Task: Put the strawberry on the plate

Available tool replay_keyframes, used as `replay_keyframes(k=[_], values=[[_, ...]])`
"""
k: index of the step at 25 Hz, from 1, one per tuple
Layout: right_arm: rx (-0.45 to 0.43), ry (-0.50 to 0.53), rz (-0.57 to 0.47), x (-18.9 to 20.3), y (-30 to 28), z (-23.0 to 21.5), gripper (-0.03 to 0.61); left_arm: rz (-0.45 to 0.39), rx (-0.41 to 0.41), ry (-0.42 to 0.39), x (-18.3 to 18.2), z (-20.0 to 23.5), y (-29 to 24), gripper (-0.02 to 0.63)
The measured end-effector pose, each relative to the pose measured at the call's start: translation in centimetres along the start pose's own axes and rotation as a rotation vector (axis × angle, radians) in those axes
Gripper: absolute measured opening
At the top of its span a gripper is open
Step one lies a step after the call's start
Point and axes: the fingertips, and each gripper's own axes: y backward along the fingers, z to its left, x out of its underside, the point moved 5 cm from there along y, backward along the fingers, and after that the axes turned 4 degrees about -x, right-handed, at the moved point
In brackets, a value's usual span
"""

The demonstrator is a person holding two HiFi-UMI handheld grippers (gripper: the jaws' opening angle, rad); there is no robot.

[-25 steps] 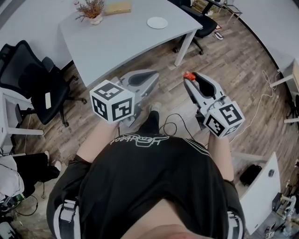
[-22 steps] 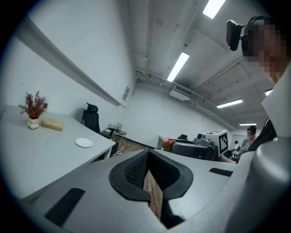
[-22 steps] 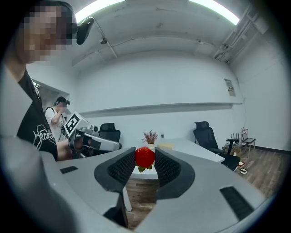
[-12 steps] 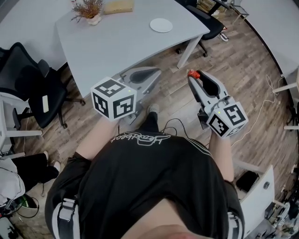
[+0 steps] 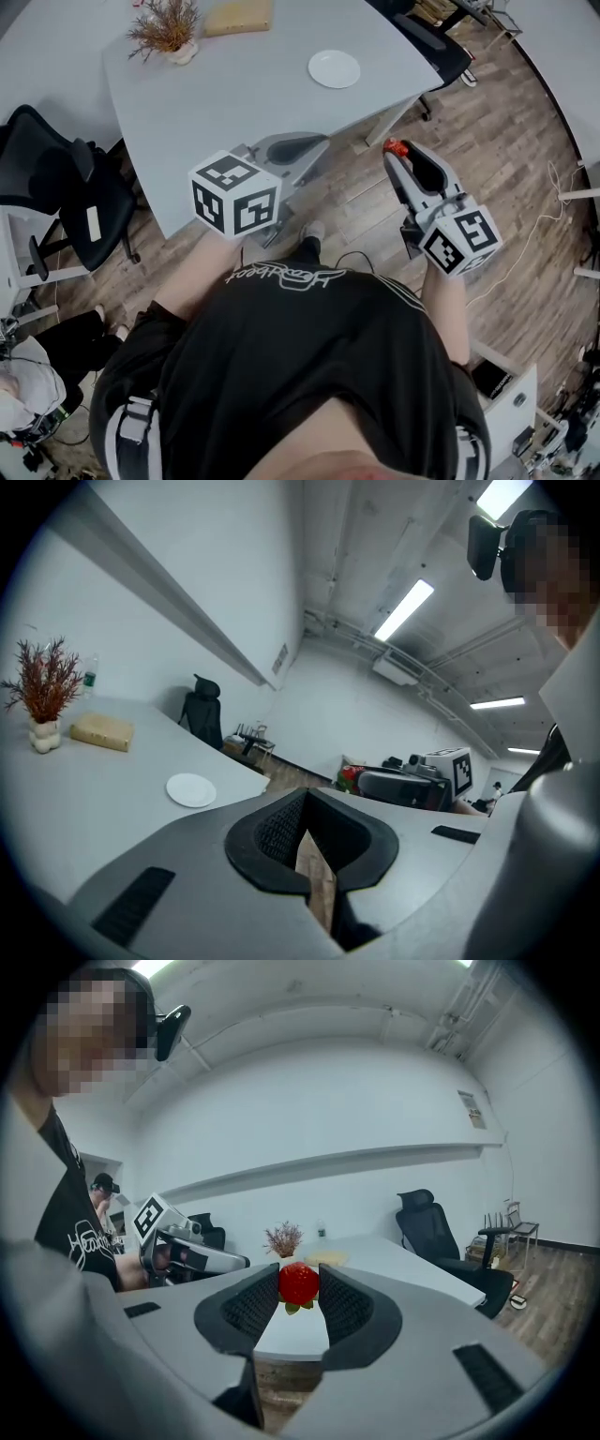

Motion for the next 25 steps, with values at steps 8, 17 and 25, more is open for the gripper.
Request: replay_keyframes(k=[8, 17, 25], values=[[0.001, -0.042, 0.031, -0.5, -7.3, -7.2, 0.124, 0.042, -0.029, 0.039, -2.5, 8.0, -5.2, 0.008], [0.009, -0.046, 0.083, -0.9, -11.3, -12.1, 0.124, 0.042, -0.042, 0.107, -3.6, 13.7, -9.5, 0.008], [0.007, -0.059, 0.098, -1.0, -12.8, -15.0, 0.124, 0.057, -0.046, 0.134, -4.0, 15.9, -12.3, 0.006]])
